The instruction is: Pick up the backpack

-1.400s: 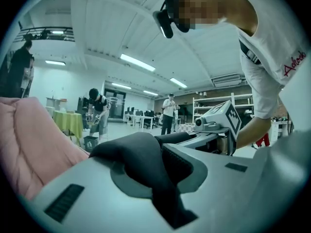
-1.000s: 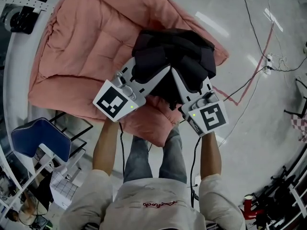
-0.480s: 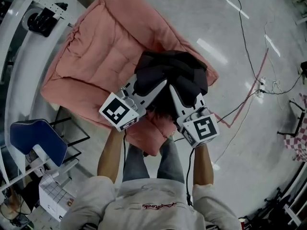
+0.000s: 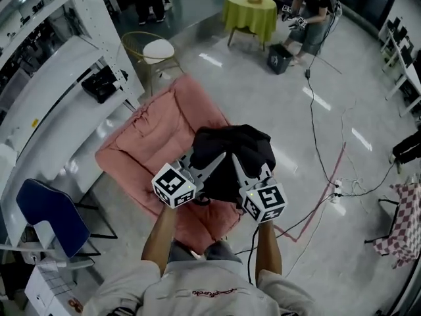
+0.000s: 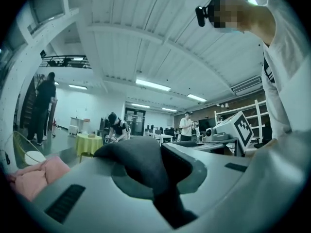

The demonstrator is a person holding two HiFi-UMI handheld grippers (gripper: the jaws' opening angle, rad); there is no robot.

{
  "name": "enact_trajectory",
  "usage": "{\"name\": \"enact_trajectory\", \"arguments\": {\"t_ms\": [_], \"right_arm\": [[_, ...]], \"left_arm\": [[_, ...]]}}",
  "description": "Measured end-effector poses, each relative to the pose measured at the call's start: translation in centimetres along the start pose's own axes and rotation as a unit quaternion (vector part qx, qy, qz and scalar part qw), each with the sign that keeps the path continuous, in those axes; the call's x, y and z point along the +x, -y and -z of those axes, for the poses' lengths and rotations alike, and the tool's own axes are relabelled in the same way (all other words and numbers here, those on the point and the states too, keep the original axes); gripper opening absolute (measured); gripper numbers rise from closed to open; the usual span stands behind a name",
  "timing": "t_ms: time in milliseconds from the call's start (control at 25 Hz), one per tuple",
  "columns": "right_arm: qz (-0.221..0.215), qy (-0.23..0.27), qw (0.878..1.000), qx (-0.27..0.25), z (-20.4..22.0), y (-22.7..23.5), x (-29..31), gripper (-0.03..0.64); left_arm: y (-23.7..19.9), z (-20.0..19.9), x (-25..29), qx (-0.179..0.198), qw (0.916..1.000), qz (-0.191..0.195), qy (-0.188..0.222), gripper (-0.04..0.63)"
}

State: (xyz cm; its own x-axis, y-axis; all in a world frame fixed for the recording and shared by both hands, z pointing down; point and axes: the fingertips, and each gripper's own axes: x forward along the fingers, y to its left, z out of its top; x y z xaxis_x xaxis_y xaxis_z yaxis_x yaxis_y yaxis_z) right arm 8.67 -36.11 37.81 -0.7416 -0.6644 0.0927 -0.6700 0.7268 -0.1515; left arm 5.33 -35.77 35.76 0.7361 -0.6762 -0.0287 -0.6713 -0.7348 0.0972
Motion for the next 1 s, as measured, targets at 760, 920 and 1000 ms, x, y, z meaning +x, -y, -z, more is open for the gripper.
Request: {"name": "enact_trajectory", "arguments": {"t_ms": [760,920,1000], "right_arm": [[0.012,0.023,1.000,-0.004,-8.0,-8.7,-4.6,0.049],[0.034,0.025,0.999,-0.005,-7.4,-12.5,-6.6,0.049],[0.043,0.025,0.999,-0.003,-7.0,-14.4,-7.1,0.049]], "left_arm": [[5.1,-9.5,-6.8,0.005,0.9998,0.002,0.020,0.052],[7.4,-9.4,-10.4,0.003,0.9995,0.023,0.020,0.052],[8.1,-9.2,-12.2,0.004,0.9994,0.032,0.016,0.052]]}}
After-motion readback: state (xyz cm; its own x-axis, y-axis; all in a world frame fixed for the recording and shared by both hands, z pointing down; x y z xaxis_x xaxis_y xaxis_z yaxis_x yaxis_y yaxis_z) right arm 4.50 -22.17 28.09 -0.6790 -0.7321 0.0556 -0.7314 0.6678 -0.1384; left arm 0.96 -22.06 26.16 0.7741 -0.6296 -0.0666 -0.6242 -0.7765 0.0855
